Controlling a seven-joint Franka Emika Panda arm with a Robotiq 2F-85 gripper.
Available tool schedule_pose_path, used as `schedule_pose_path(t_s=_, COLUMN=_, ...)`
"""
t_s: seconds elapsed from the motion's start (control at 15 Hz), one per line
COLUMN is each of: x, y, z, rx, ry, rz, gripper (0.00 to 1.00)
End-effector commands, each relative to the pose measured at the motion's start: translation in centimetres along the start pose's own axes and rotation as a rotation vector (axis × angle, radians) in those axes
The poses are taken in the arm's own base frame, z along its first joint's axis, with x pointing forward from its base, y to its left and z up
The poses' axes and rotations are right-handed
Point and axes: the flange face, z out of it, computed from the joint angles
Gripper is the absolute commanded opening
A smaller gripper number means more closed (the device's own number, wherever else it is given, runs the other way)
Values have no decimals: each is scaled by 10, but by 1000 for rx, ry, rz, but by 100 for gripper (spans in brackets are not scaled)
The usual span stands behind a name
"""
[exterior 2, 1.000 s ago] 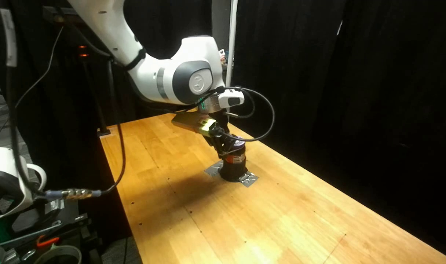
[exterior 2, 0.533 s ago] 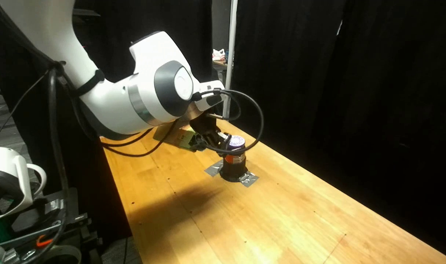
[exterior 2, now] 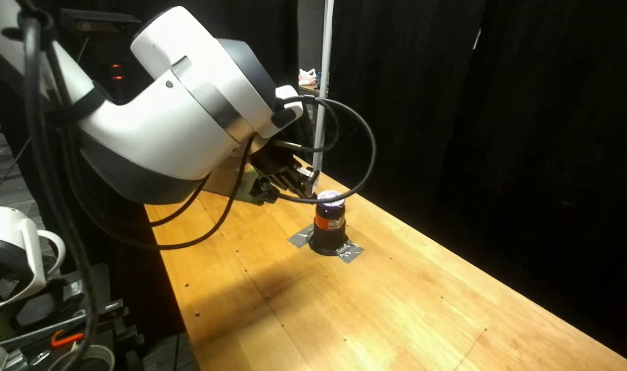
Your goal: Put the rubber band around the brown cup
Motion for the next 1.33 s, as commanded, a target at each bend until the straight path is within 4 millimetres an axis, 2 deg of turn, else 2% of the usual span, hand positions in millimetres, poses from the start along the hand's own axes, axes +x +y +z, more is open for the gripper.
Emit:
schedule_pose_path(t_s=0.0, x=-16, y=-17, z=-30, rx=-12, ry=38, rz=36, gripper=13)
schedule_pose_path(t_s=0.33, x=-67, y=-45, z=-46, rx=4, ry=65, rz=63, gripper=12)
schedule_pose_path(t_s=0.47, x=-77, y=-54, z=-42, rx=2, ry=47, rz=37, gripper=12)
schedule_pose_path(t_s=0.53, x=-73, y=-56, z=-37, rx=7, ry=15, rz=29, gripper=15)
schedule_pose_path(t_s=0.6, x=-69, y=-59, z=-31, rx=14, ry=-14, rz=21, gripper=39)
schedule_pose_path(t_s=0.73, x=-55, y=-63, z=-16, rx=0, ry=-60, rz=44, gripper=41)
schedule_pose_path(t_s=1.07, x=-71, y=-85, z=3, rx=-41, ry=-235, rz=109, gripper=77)
schedule_pose_path(t_s=1.27, x=-64, y=-89, z=0, rx=-74, ry=-306, rz=195, gripper=100)
